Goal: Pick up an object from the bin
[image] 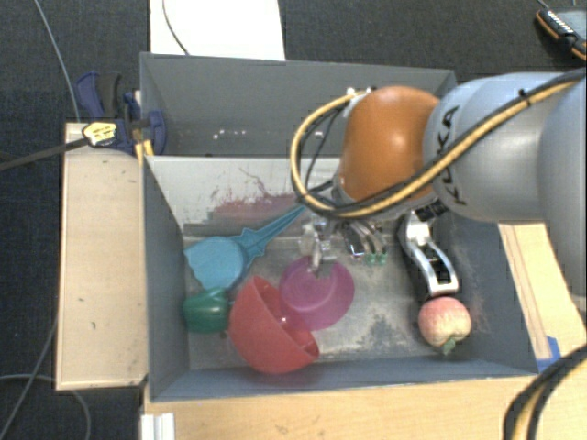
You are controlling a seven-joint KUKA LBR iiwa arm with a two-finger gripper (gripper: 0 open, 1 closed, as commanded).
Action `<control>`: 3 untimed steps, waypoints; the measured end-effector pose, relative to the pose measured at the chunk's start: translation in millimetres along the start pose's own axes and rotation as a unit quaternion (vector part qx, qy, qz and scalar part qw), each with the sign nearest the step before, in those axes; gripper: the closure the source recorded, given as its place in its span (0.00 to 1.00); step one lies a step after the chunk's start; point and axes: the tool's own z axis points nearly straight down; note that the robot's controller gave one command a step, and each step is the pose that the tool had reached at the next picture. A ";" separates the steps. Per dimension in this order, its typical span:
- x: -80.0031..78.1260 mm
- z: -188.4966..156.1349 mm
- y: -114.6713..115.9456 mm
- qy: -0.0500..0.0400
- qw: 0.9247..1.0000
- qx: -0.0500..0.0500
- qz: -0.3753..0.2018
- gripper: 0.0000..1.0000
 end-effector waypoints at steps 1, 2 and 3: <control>13.4 57.1 1.0 0.008 1.000 0.000 0.004 1.00; -10.0 27.5 3.7 -0.004 1.000 0.000 -0.005 1.00; -10.5 -62.6 3.0 0.002 1.000 0.000 0.001 1.00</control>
Offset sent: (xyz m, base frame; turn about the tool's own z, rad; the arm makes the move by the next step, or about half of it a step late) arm 0.0086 0.0048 -0.0288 -0.0105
